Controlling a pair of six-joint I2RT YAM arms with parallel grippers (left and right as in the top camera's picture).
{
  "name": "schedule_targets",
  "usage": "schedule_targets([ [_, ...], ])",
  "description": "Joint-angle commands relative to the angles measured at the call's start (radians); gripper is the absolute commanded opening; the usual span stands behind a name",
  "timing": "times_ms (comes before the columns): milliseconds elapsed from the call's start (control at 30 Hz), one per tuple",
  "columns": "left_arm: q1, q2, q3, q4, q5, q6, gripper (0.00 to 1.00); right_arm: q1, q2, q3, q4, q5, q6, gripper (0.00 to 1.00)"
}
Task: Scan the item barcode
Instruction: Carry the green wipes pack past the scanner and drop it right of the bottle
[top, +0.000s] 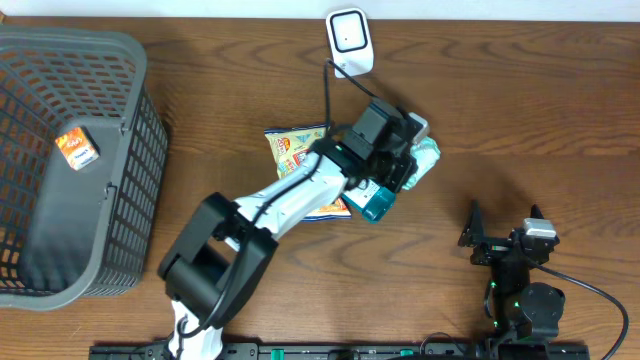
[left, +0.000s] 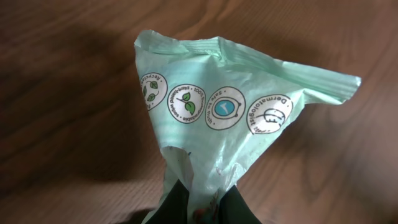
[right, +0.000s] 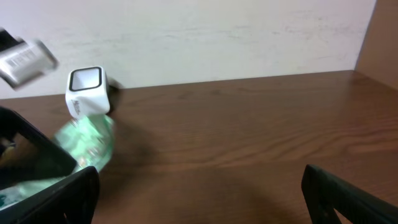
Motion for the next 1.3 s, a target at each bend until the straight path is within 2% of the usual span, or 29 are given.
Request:
schedule_targets([
  [0,-0.027,0.021,0.006,0.017,-0.109,-0.006,0.08,0.010,-0.005,-0.002,-0.003,0.005,0.002,0.99],
  [67,-0.036,0.029,0.006,0.016,-0.151,-0.006,0.08,0.010,-0.005,-0.002,-0.004,0.005,0.002,0.99],
  [167,-0.042,0.029,0.006,0.017,-0.184,-0.006,0.17,0.010,-0.005,-0.002,-0.004,0.005,0.002,0.99],
  [400,-0.042,0.024,0.008,0.024,-0.186,-0.006,0.61,0.010,-0.005,-0.002,-0.003,0.005,0.002,0.99],
  [500,-0.042,0.000,0.009,0.024,-0.186,-0.006,0.68,0.010,-0.005,-0.002,-0.004,0.005,0.002,0.99],
  [667,-0.039,-0.080,0.010,0.023,-0.196,-0.005,0.73,0.010,-0.005,-0.002,-0.004,0.005,0.002,0.99],
  [833,-0.018,-0.200,0.010,-0.003,-0.296,-0.005,0.74,0.010,-0.005,-0.002,-0.004,0.005,0.002,0.99],
  [1133,0.081,-0.465,0.010,-0.159,-0.461,-0.001,0.76,0.010,-0.005,-0.002,-0.004,0.005,0.002,0.99],
  [1267,0.147,-0.586,0.010,-0.224,-0.538,-0.001,0.86,0.010,-0.005,-0.002,-0.004,0.005,0.002,0.99],
])
